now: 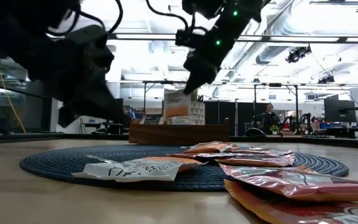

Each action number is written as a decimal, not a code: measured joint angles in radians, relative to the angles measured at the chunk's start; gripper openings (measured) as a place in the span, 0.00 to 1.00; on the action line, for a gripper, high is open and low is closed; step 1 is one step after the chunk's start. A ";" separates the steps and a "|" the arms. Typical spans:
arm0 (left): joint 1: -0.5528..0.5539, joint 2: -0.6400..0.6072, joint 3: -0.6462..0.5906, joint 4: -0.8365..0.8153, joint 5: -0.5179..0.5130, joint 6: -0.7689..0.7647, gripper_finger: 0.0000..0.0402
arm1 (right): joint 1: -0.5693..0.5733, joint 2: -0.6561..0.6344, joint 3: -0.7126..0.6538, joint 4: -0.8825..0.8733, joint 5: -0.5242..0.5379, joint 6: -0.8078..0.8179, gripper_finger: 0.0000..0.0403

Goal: Pick & Place Tea
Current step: Put the white tea bag into the middle section of the wooden organizer

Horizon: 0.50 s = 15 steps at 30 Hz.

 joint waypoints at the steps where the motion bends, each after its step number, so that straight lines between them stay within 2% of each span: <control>1: 0.022 0.000 -0.013 0.044 0.041 0.013 0.00 | -0.014 0.000 0.000 -0.002 0.007 -0.006 0.00; 4: 0.079 0.000 -0.032 0.116 0.141 0.056 0.00 | -0.062 0.000 -0.001 0.007 -0.006 -0.029 0.00; 10: 0.175 0.000 -0.032 0.168 0.275 0.136 0.00 | -0.143 0.000 -0.001 0.056 -0.062 -0.045 0.00; 15: 0.217 0.000 -0.031 0.170 0.343 0.163 0.00 | -0.171 0.011 -0.001 0.072 -0.089 -0.045 0.00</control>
